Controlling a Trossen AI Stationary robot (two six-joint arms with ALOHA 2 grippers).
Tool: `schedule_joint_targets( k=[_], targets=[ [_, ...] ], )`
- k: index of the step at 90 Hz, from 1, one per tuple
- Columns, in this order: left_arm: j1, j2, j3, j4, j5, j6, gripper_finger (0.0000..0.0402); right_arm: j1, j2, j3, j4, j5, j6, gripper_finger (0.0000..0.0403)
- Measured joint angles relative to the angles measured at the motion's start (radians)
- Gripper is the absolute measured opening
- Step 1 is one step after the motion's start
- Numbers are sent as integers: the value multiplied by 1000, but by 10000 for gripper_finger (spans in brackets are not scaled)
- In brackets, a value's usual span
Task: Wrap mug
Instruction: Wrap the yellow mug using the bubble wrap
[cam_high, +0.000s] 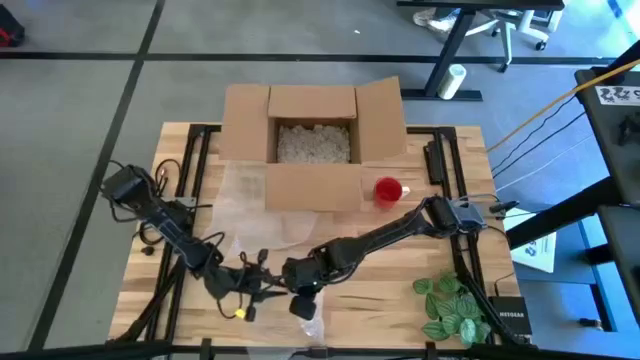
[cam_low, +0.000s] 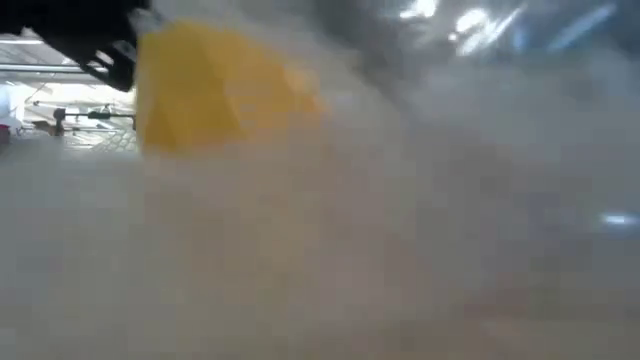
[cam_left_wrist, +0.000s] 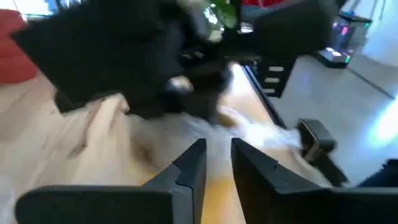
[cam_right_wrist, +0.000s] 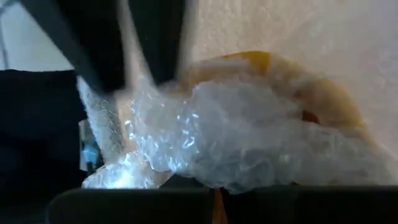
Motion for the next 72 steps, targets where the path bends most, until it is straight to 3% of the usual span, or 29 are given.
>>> schedule_joint_targets(
  k=[27,49,72],
  targets=[
    [58,12,1,4,105,-3,56,0,0,2,-49,20,18,0],
    [26,12,1,-7,108,-23,56,8,2,28,-267,81,54,0],
    [4,12,2,-108,110,-114,56,8,3,77,-360,113,56,0]
  ],
)
